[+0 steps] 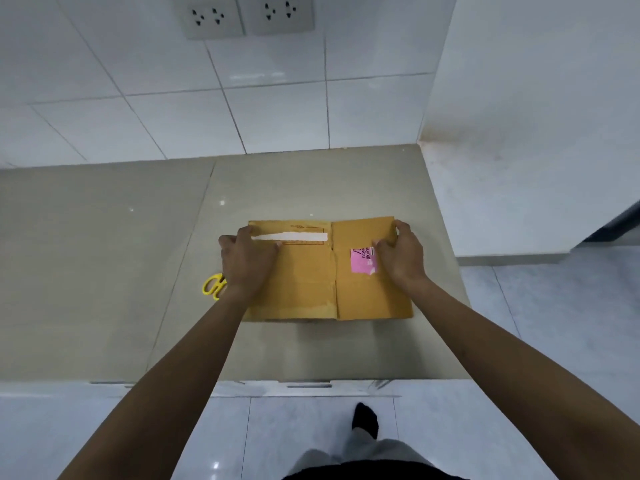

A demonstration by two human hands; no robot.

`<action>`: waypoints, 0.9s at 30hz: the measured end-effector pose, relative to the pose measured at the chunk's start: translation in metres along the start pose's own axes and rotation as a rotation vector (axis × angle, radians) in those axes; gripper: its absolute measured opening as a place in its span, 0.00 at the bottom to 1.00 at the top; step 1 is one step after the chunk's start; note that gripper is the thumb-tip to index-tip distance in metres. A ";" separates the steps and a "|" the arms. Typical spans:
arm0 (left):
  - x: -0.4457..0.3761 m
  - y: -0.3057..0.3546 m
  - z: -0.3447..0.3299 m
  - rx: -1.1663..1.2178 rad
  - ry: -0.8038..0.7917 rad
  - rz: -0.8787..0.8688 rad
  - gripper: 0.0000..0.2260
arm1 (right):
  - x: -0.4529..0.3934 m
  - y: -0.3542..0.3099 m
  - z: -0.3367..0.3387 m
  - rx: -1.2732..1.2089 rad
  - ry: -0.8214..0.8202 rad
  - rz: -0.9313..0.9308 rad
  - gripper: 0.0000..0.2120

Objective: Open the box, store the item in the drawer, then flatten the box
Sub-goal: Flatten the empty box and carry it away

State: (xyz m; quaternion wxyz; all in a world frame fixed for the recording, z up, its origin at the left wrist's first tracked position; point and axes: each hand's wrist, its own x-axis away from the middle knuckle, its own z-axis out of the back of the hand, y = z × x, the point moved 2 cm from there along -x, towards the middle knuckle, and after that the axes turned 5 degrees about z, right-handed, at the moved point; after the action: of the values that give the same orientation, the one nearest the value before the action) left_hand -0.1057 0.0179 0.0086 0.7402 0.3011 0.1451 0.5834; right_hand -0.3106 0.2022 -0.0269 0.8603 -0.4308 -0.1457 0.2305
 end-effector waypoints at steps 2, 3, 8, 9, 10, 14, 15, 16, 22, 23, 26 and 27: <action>0.013 0.000 -0.004 0.017 -0.032 -0.021 0.26 | 0.011 0.009 0.012 0.011 0.011 -0.013 0.27; 0.020 0.000 -0.006 0.020 -0.046 -0.036 0.25 | 0.017 0.012 0.018 0.013 0.026 -0.023 0.28; 0.066 0.008 -0.013 0.045 -0.115 -0.117 0.23 | 0.059 0.035 0.056 0.007 0.071 -0.067 0.28; 0.076 0.010 -0.016 0.038 -0.139 -0.141 0.23 | 0.068 0.041 0.065 0.010 0.086 -0.078 0.28; 0.086 0.012 -0.019 0.024 -0.164 -0.168 0.23 | 0.077 0.047 0.073 0.015 0.104 -0.086 0.28; 0.119 0.021 -0.037 -0.037 -0.293 -0.248 0.27 | 0.108 0.074 0.111 0.035 0.161 -0.132 0.29; 0.128 0.025 -0.042 -0.054 -0.322 -0.269 0.28 | 0.115 0.081 0.121 0.038 0.172 -0.145 0.29; 0.135 0.028 -0.048 -0.067 -0.343 -0.290 0.29 | 0.122 0.087 0.130 0.045 0.182 -0.155 0.30; 0.190 0.068 -0.085 -0.098 -0.404 -0.398 0.30 | 0.156 0.128 0.196 0.026 0.298 -0.198 0.30; 0.199 0.076 -0.092 -0.096 -0.410 -0.410 0.30 | 0.161 0.135 0.208 0.011 0.322 -0.202 0.29; 0.230 0.096 -0.111 -0.077 -0.419 -0.424 0.30 | 0.171 0.157 0.241 0.030 0.370 -0.211 0.21; 0.242 0.104 -0.119 -0.068 -0.418 -0.424 0.30 | 0.173 0.166 0.254 0.059 0.383 -0.203 0.18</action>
State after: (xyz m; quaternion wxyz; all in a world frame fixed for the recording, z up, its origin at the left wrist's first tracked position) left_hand -0.1864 0.2953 0.0133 0.8691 0.3526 0.0295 0.3456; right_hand -0.3223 0.5505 -0.0028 0.9032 -0.4247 -0.0154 0.0608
